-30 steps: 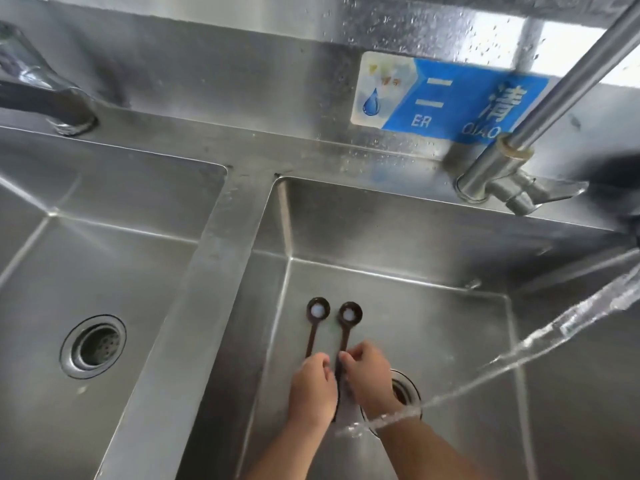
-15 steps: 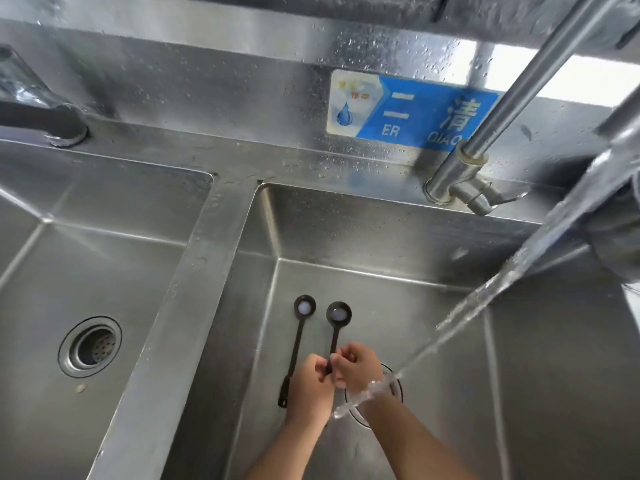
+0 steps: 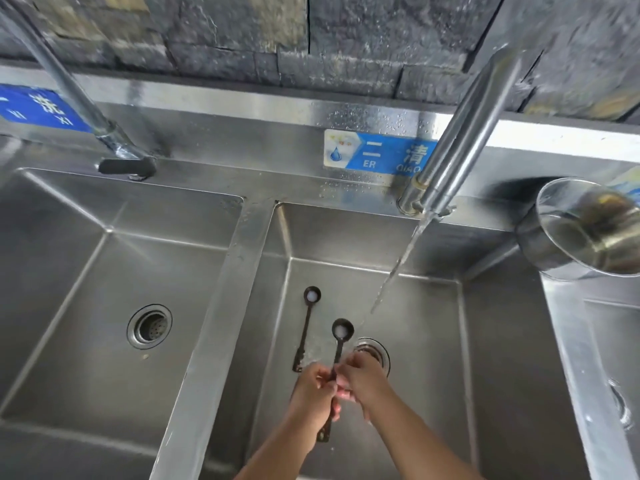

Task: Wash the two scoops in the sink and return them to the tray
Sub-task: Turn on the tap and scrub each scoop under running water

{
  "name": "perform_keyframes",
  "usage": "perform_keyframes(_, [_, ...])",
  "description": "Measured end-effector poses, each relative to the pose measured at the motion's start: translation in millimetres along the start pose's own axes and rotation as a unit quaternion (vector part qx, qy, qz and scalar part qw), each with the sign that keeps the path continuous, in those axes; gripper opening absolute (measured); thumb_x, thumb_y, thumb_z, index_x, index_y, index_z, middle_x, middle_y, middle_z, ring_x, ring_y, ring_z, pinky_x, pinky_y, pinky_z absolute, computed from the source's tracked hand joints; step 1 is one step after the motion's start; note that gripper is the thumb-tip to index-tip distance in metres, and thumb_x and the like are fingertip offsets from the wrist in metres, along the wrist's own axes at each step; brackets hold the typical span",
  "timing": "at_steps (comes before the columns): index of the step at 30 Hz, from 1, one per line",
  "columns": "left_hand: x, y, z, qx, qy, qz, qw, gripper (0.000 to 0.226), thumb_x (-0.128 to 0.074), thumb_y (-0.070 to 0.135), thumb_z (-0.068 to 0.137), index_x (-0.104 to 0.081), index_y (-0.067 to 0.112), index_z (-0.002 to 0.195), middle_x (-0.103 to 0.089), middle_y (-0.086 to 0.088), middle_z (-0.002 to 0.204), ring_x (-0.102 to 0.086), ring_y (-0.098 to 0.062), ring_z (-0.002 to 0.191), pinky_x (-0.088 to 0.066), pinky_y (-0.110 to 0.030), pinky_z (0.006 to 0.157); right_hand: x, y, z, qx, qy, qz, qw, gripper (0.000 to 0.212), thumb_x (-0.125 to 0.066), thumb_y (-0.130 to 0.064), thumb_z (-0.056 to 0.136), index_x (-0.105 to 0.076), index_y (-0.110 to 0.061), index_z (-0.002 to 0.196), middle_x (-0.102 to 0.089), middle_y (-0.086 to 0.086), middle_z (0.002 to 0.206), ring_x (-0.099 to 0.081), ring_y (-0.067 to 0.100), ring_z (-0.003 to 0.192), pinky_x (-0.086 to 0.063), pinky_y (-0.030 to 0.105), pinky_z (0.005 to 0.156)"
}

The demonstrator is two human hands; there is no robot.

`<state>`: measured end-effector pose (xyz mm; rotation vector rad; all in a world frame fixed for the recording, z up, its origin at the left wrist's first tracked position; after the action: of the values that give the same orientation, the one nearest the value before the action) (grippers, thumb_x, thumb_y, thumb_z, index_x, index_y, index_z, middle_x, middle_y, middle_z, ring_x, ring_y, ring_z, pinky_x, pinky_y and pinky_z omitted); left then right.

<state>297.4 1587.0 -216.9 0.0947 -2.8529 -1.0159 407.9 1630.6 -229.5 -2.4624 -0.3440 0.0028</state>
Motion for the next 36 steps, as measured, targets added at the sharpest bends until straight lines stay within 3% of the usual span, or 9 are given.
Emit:
perform_keyframes(3, [2,-1,-21,-0.006,-0.021,0.026,0.999,0.014,-0.043,-0.009,0.093,-0.055,-0.004,0.098,-0.061,-0.014,0.066,-0.047,-0.016,0.043,-0.039,-0.028,0.040,-2,5,-8,-0.040,0.001,0.080,0.996,0.016,-0.053,0.013,0.087,-0.060,0.000,0.079,-0.068,0.016,0.062,-0.062,0.024,0.045,-0.052,0.031,0.046])
perform_keyframes(7, [15,-3,-35,-0.010,-0.039,0.051,0.998,0.025,-0.041,-0.005,0.093,-0.060,0.010,0.098,-0.059,0.000,0.052,-0.046,-0.013,0.041,-0.039,-0.027,0.040,-7,6,-16,-0.053,-0.010,0.182,0.982,0.013,-0.057,0.005,0.090,-0.064,-0.003,0.084,-0.075,0.011,0.071,-0.064,0.020,0.056,-0.057,0.028,0.054])
perform_keyframes(13, [29,0,-46,-0.024,-0.066,0.089,0.994,0.017,-0.043,0.008,0.097,-0.059,0.008,0.090,-0.056,0.000,0.049,-0.043,-0.015,0.038,-0.037,-0.028,0.039,-11,3,-22,-0.056,-0.010,0.255,0.965,0.019,-0.057,0.001,0.094,-0.059,-0.006,0.111,-0.077,0.014,0.074,-0.073,0.023,0.064,-0.062,0.037,0.060])
perform_keyframes(17, [27,10,-44,-0.020,-0.081,0.102,0.991,0.013,-0.045,0.002,0.096,-0.058,0.002,0.094,-0.067,-0.007,0.064,-0.052,-0.015,0.042,-0.046,-0.029,0.043,-7,3,-22,-0.058,-0.003,0.282,0.958,0.014,-0.049,-0.002,0.098,-0.058,-0.009,0.107,-0.076,0.012,0.071,-0.073,0.023,0.062,-0.059,0.034,0.054])
perform_keyframes(20, [14,25,-36,-0.034,-0.083,0.134,0.987,0.028,-0.041,-0.005,0.090,-0.056,0.018,0.094,-0.069,-0.007,0.073,-0.048,-0.013,0.041,-0.038,-0.024,0.041,6,2,-19,-0.051,0.032,0.301,0.952,0.014,-0.049,-0.001,0.098,-0.060,-0.009,0.102,-0.073,0.013,0.069,-0.069,0.023,0.056,-0.057,0.030,0.048])
perform_keyframes(24, [3,45,-29,-0.106,-0.070,0.186,0.974,0.013,-0.049,0.008,0.092,-0.061,0.014,0.091,-0.066,-0.001,0.065,-0.044,-0.009,0.040,-0.034,-0.023,0.045,18,-11,-17,-0.025,0.042,0.236,0.971,0.013,-0.050,-0.005,0.100,-0.059,-0.002,0.091,-0.065,0.009,0.058,-0.056,0.017,0.044,-0.048,0.024,0.042])
perform_keyframes(26, [7,51,-26,-0.131,-0.041,0.198,0.971,0.018,-0.049,0.017,0.095,-0.063,0.012,0.085,-0.064,0.000,0.060,-0.044,-0.004,0.038,-0.035,-0.023,0.046,17,-20,-16,-0.010,0.033,0.209,0.977,0.017,-0.047,-0.008,0.101,-0.057,0.002,0.091,-0.060,0.013,0.057,-0.052,0.019,0.041,-0.042,0.024,0.040])
perform_keyframes(31, [16,39,-21,-0.077,-0.033,0.118,0.990,0.031,-0.041,0.014,0.099,-0.057,0.004,0.075,-0.048,-0.001,0.049,-0.034,-0.010,0.036,-0.025,-0.025,0.043,0,-25,-12,-0.009,0.002,0.199,0.980,0.021,-0.042,0.003,0.098,-0.060,0.007,0.105,-0.068,0.017,0.072,-0.062,0.024,0.051,-0.054,0.032,0.049])
perform_keyframes(36, [15,24,-22,-0.027,-0.051,0.039,0.998,0.034,-0.040,0.016,0.098,-0.055,0.011,0.068,-0.037,0.004,0.045,-0.026,-0.011,0.037,-0.018,-0.021,0.040,-18,-24,-18,-0.007,-0.060,0.326,0.943,0.024,-0.040,0.011,0.094,-0.060,0.001,0.105,-0.065,0.017,0.068,-0.059,0.026,0.054,-0.040,0.031,0.042])
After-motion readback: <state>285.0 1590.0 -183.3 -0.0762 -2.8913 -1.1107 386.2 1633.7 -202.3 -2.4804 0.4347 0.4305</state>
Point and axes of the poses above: each hand's wrist, its own z-axis towards the middle knuckle, its own x-axis out of the back of the hand, y = z × x, the point moved 8 cm from there along z, towards the middle knuckle
